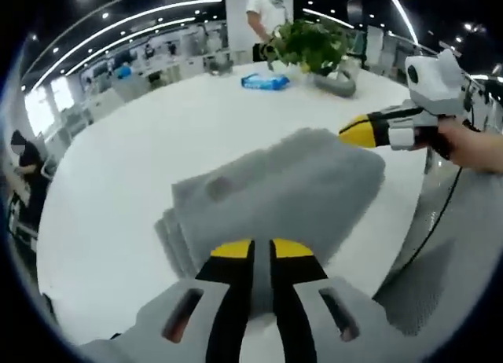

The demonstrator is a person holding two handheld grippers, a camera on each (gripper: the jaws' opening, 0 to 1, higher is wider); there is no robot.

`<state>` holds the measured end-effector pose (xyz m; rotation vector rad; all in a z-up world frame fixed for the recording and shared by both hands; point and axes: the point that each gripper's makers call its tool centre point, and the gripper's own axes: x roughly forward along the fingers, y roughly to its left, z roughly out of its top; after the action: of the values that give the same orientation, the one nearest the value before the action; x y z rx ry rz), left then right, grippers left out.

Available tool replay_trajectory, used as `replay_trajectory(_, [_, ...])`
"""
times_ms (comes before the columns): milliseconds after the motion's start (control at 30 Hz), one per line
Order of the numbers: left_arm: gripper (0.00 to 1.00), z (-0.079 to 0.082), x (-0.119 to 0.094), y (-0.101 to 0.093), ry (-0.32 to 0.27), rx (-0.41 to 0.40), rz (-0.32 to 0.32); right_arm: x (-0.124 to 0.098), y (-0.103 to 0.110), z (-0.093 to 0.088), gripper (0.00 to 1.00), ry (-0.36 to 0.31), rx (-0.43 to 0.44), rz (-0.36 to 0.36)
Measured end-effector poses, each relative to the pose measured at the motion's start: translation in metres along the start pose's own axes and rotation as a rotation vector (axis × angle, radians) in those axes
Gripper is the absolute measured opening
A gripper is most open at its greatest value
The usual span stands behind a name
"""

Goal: Open the folded towel by lifting each exposed corner and separating the folded layers until the towel lies flat within the target outline without major curled edges

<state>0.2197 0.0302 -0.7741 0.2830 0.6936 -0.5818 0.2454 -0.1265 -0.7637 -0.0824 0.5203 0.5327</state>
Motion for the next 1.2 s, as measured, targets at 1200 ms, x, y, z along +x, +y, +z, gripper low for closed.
replay_trajectory(1200, [0.00,-0.053,0.024,-0.020,0.108,0.091,-0.045,0.020,0.019,-0.075,0.00,0.394,-0.333,0.078])
